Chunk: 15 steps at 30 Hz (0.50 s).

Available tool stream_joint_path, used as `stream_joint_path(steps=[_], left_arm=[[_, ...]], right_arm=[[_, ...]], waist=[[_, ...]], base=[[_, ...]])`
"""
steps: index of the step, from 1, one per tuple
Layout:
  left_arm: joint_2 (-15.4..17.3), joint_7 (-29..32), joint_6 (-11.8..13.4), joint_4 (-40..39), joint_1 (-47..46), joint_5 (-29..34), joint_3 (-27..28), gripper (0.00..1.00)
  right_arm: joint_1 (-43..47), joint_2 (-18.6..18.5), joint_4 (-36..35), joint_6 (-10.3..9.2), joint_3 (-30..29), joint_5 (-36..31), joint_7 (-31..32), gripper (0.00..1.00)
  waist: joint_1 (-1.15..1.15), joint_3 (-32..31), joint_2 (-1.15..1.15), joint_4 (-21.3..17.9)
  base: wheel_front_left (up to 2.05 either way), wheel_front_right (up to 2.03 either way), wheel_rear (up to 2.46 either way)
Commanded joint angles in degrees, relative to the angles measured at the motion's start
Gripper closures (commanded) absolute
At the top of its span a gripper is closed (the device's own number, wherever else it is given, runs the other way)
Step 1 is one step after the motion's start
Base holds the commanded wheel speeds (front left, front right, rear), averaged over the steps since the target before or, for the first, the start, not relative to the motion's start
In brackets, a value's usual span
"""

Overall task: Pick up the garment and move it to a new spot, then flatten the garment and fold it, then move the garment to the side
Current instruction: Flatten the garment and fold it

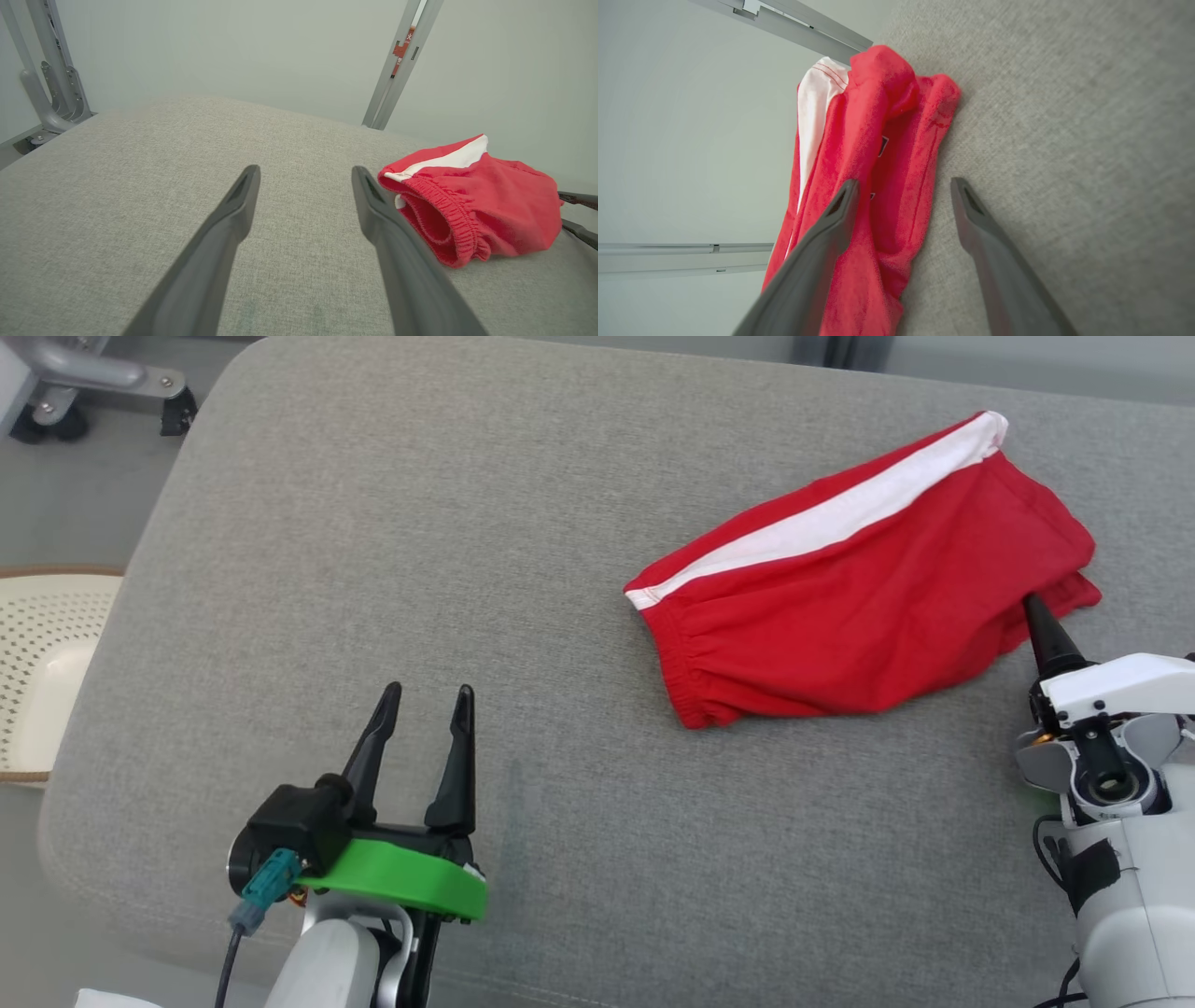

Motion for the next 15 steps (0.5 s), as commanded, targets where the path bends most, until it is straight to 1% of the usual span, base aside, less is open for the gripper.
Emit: stream_joint_path(steps=[1, 8, 15], left_arm=[[0.1, 0.0, 0.6, -0.6, 0.6, -0.6, 0.5, 0.0], [0.1, 0.0, 0.7, -1.7, 1.6, -0.6, -0.3, 0.0], [0.1, 0.0, 1.1, -1.9, 0.8, -0.8, -1.2, 0.0]], right_arm=[[-0.2, 1.1, 1.9, 0.08, -0.2, 0.2, 0.1, 0.0], [-1.9, 0.4, 3.9, 0.14, -1.2, -0.9, -0.1, 0.0], [-3.7, -0.6, 3.7, 0.14, -1.1, -3.0, -2.7, 0.0]], waist=[[0.0, -0.4, 0.0, 2.7], [0.0, 0.0, 0.0, 4.6], [0.0, 1.4, 0.0, 4.4]], base=[[0.0, 0.0, 0.0], [0.0, 0.0, 0.0], [0.0, 0.0, 0.0]])
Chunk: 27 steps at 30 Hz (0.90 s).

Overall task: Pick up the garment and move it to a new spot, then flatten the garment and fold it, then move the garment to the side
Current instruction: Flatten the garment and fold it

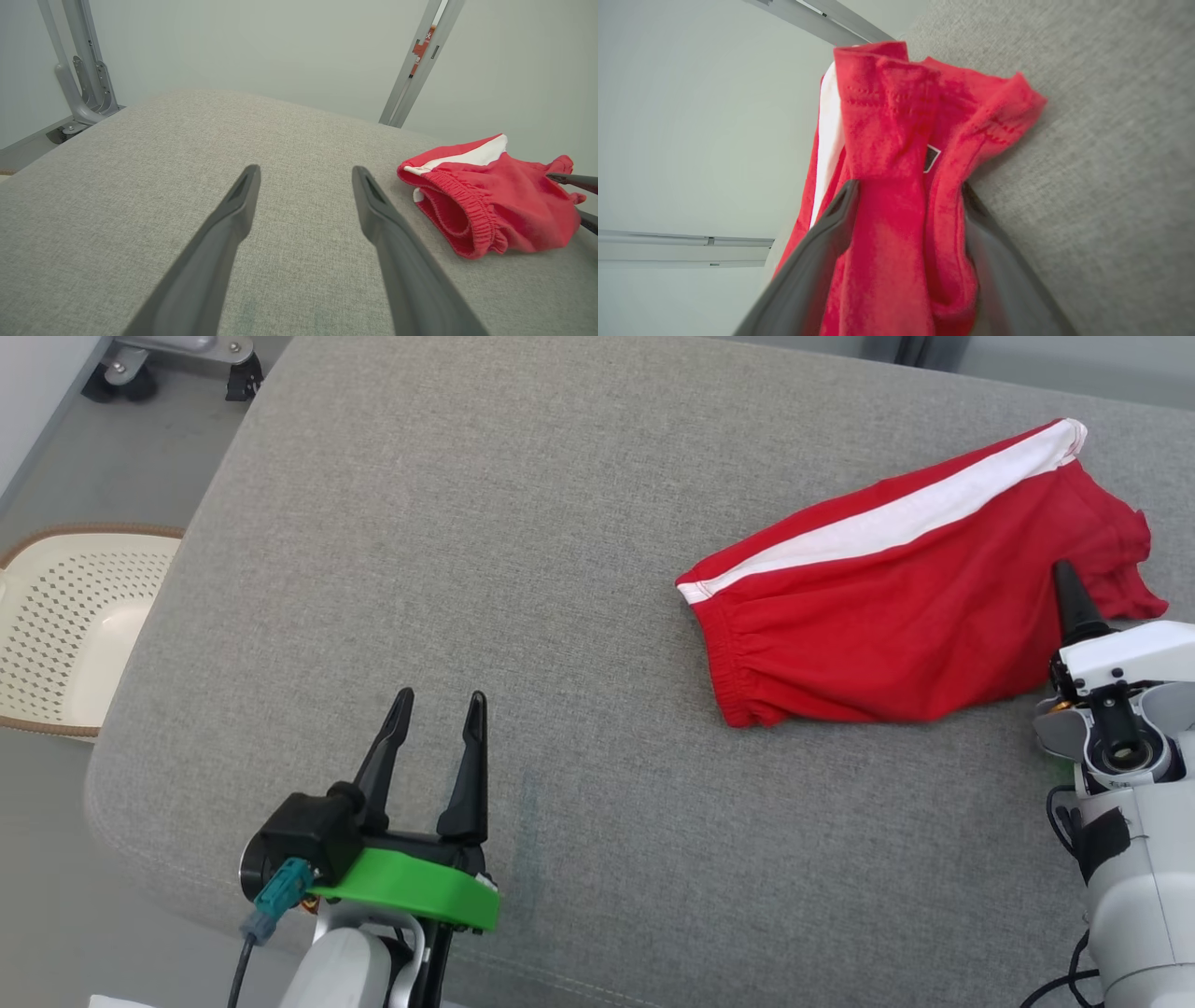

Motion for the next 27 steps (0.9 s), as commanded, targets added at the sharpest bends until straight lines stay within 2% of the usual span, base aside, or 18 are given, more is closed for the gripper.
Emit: stream_joint_path(steps=[1, 17, 27], left_arm=[[0.1, 0.0, 0.5, -0.1, -0.5, -0.3, -0.1, 0.0], [0.1, 0.0, 0.5, 1.0, -2.3, -0.2, -2.1, 0.0], [0.1, 0.0, 0.6, 0.6, -3.2, -1.3, -3.0, 0.0]], right_arm=[[-0.1, 0.8, 0.8, 0.23, 0.5, -0.3, -0.2, 0.0], [-6.3, -2.6, 8.7, 0.13, 2.4, -8.5, -0.6, 0.0], [-13.1, -6.3, 16.8, 0.12, 1.5, -13.8, -1.1, 0.0]], waist=[[0.0, 0.4, 0.0, -0.3], [0.0, 1.5, 0.0, -1.4], [0.0, 2.8, 0.0, -0.2]], base=[[0.0, 0.0, 0.0], [0.0, 0.0, 0.0], [0.0, 0.0, 0.0]])
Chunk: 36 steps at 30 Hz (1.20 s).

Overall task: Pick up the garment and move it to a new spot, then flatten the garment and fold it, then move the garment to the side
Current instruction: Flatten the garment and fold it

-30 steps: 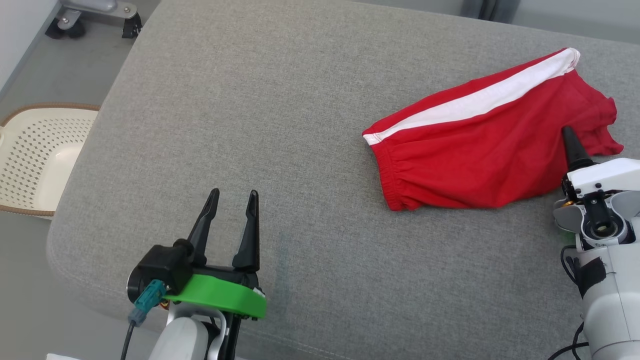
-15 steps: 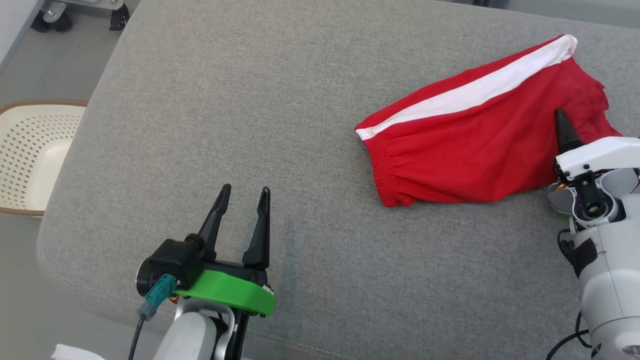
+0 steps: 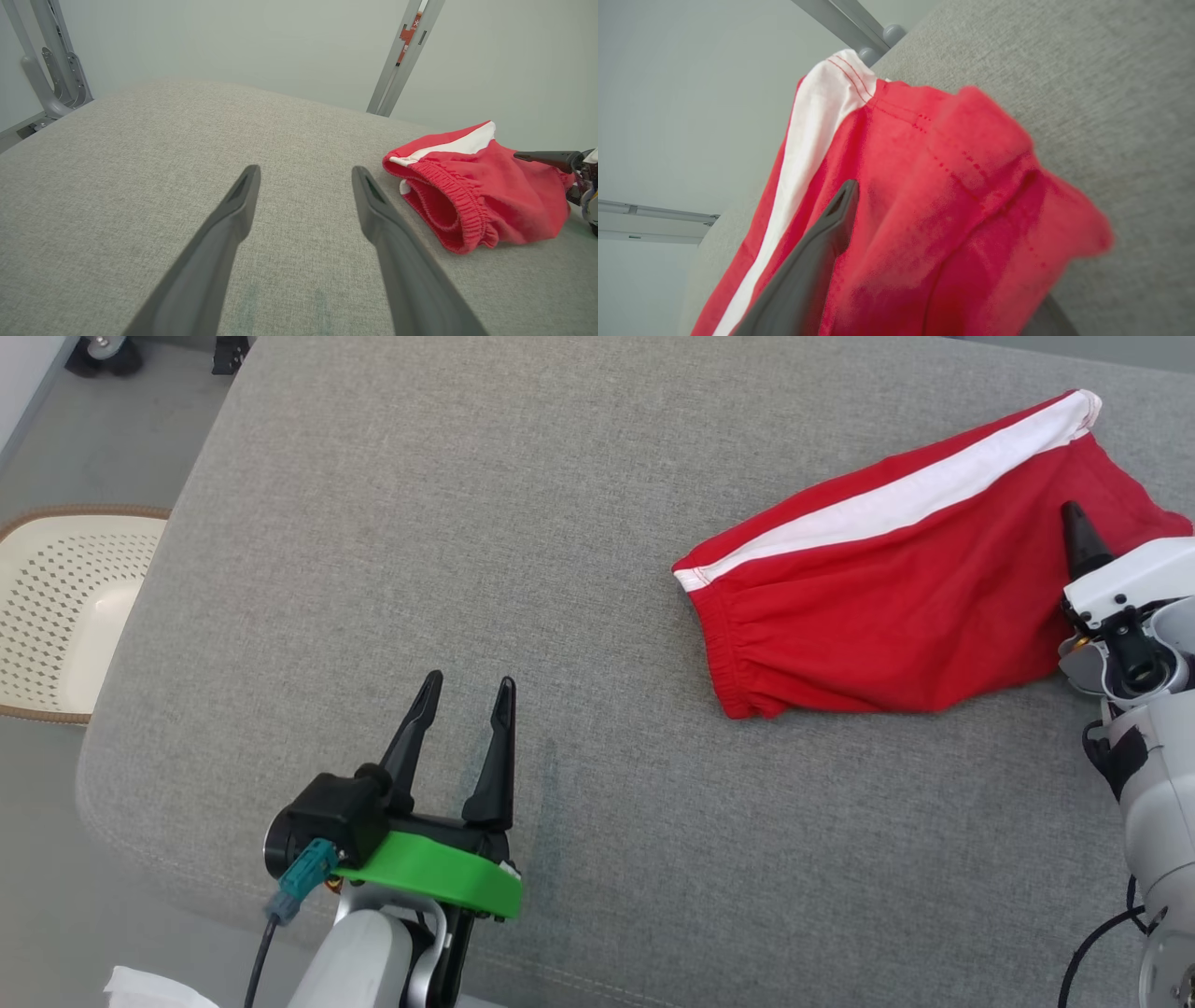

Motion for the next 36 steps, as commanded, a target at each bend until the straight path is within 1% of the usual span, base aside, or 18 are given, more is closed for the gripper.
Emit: stream_joint_path(steps=[1, 3, 4, 5, 11, 14, 21, 25, 30, 36], left_arm=[[0.1, 0.0, 0.2, -0.1, -0.8, -0.5, -0.1, 0.0], [0.1, 0.0, 0.3, -0.1, -0.8, -0.6, -0.3, 0.0], [0.1, 0.0, 0.4, 0.0, -0.8, -0.7, -0.3, 0.0], [0.1, 0.0, 0.4, 0.1, -0.9, -0.8, -0.4, 0.0], [0.1, 0.0, 0.6, 0.5, -0.9, -0.8, -0.5, 0.0], [0.1, 0.0, 0.5, 0.6, -0.8, -0.5, -0.1, 0.0], [0.1, 0.0, 0.1, 0.9, -0.2, 0.5, 1.1, 0.0], [0.1, 0.0, -0.1, 1.0, 0.6, 1.0, 2.1, 0.0], [0.1, 0.0, -0.4, 1.2, 1.2, 1.5, 2.6, 0.0], [0.1, 0.0, -0.5, 1.3, 2.2, 2.0, 3.5, 0.0]], right_arm=[[-0.3, -0.8, 1.8, -0.04, -0.2, -1.1, -0.3, 0.0], [-1.4, -1.4, 3.4, -0.05, 0.0, -2.3, -0.5, 0.0], [-1.9, -1.5, 4.1, -0.05, 0.1, -2.7, -0.5, 0.2], [-2.4, -1.7, 4.8, -0.05, 0.0, -3.1, -0.8, 1.0], [-4.4, -1.7, 7.5, -0.04, 0.5, -4.9, -2.0, 1.0], [-4.3, -2.1, 7.6, -0.04, 0.6, -5.5, -4.2, 1.0], [-2.1, -1.1, 6.7, -0.04, 0.4, -3.9, -8.0, 1.0], [0.3, 0.3, 3.9, -0.02, 1.8, -3.1, -10.3, 1.0], [5.6, 2.4, -1.5, -0.02, 3.3, -0.8, -13.0, 1.0], [13.0, 5.0, -8.4, -0.02, 3.1, 1.7, -15.8, 1.0]], waist=[[0.0, 0.4, 0.0, 0.4], [0.0, 0.5, 0.0, 0.6], [0.0, 0.6, 0.0, 0.7], [0.0, 0.6, 0.0, 0.7], [0.0, 0.0, 0.0, 0.4], [0.0, -0.5, 0.0, -0.3], [0.0, -2.8, 0.0, -3.0], [0.0, -4.4, 0.0, -5.7], [0.0, -6.2, 0.0, -9.3], [0.0, -7.9, 0.0, -12.3]], base=[[0.0, 0.0, 0.0], [0.0, 0.0, 0.0], [0.0, 0.0, 0.0], [0.0, 0.0, 0.0], [0.0, 0.0, 0.0], [0.0, 0.0, 0.0], [0.0, 0.0, 0.0], [0.0, 0.0, 0.0], [0.0, 0.0, 0.0], [0.0, 0.0, 0.0]])
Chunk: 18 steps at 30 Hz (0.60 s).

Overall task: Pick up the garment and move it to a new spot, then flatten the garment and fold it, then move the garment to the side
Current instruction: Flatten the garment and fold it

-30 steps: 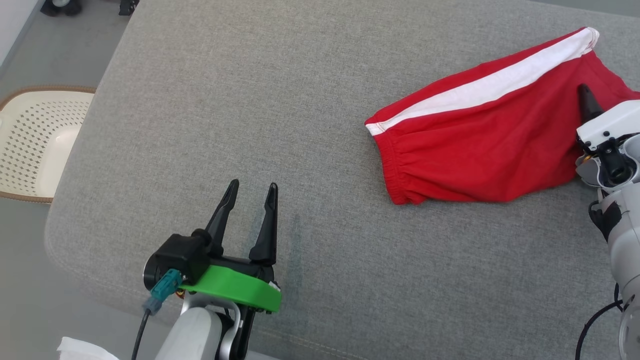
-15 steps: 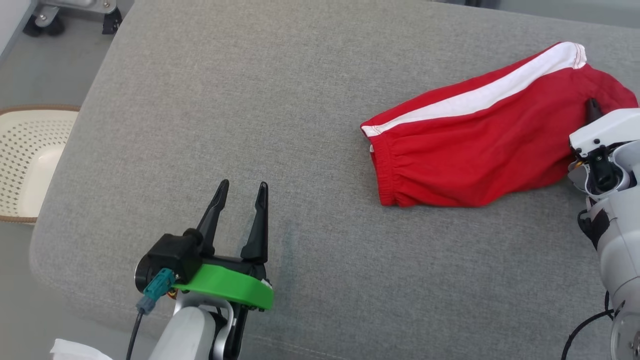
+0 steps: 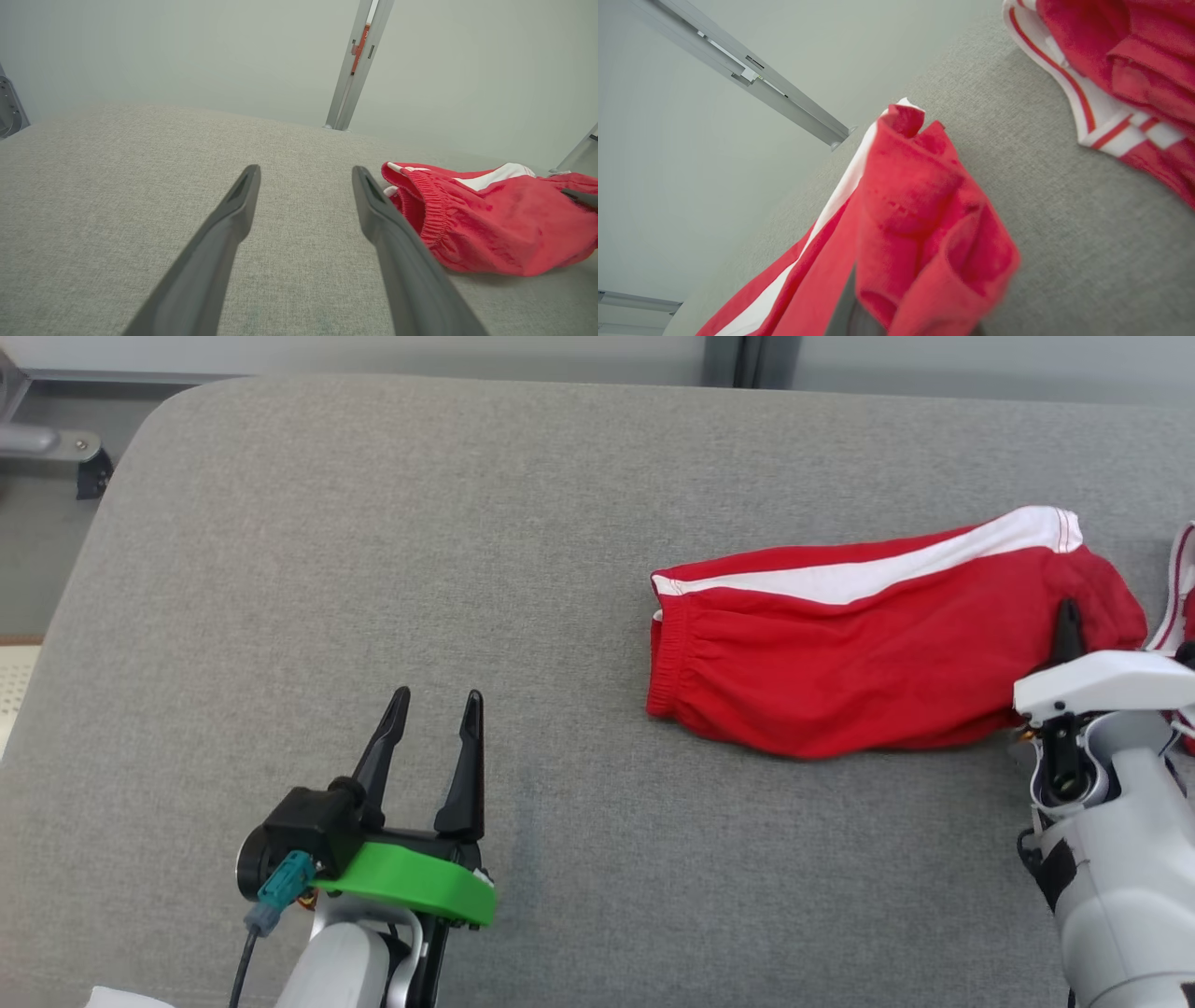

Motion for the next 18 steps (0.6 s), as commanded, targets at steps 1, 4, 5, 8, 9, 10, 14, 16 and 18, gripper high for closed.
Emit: stream_joint_path(steps=[1, 4, 5, 8, 9, 10, 14, 16, 18], left_arm=[[0.2, 0.0, -0.4, 0.1, 1.0, 0.4, 0.5, 0.0], [0.2, 0.0, -0.5, 0.2, 1.5, 0.7, 1.2, 0.0], [0.2, 0.0, -0.5, 0.2, 1.7, 0.8, 1.4, 0.0], [0.2, 0.0, -0.7, 0.1, 2.3, 1.0, 1.6, 0.0], [0.2, 0.0, -0.8, 0.1, 2.3, 1.0, 1.6, 0.0], [0.2, 0.0, -0.9, 0.1, 2.3, 1.1, 1.5, 0.0], [0.2, 0.0, -1.1, 0.3, 2.3, 1.0, 0.9, 0.0], [0.2, 0.0, -1.1, 0.4, 2.0, 0.9, 0.6, 0.0], [0.2, 0.0, -1.2, 0.6, 1.9, 1.1, 0.5, 0.0]], right_arm=[[2.3, 0.6, -1.4, -0.01, -0.3, 0.6, -0.8, 1.0], [6.2, 2.4, -4.7, -0.01, -0.5, 1.3, -1.3, 1.0], [7.3, 2.8, -5.6, -0.01, -0.6, 1.5, -1.2, 1.0], [10.8, 3.9, -7.6, -0.01, -1.4, 2.1, -1.3, 1.0], [11.6, 4.1, -8.0, -0.01, -1.6, 1.9, -1.5, 1.0], [12.4, 4.4, -8.4, -0.01, -1.8, 1.3, -1.8, 1.0], [13.5, 5.0, -9.4, -0.01, -3.9, 1.9, -2.1, 1.0], [13.5, 5.1, -9.8, -0.01, -4.1, 1.5, -2.0, 1.0], [13.1, 5.2, -10.4, -0.01, -4.0, 1.1, -1.7, 1.0]], waist=[[0.0, -2.0, 0.0, -2.5], [0.0, -2.7, 0.0, -3.7], [0.0, -2.8, 0.0, -3.9], [0.0, -3.2, 0.0, -4.5], [0.0, -3.3, 0.0, -4.5], [0.0, -3.3, 0.0, -4.6], [0.0, -3.4, 0.0, -4.3], [0.0, -3.5, 0.0, -3.9], [0.0, -3.6, 0.0, -3.5]], base=[[0.0, 0.0, 0.0], [0.0, 0.0, 0.0], [0.0, 0.0, 0.0], [0.0, 0.0, 0.0], [0.0, 0.0, 0.0], [0.0, 0.0, 0.0], [0.0, 0.0, 0.0], [0.0, 0.0, 0.0], [0.0, 0.0, 0.0]])
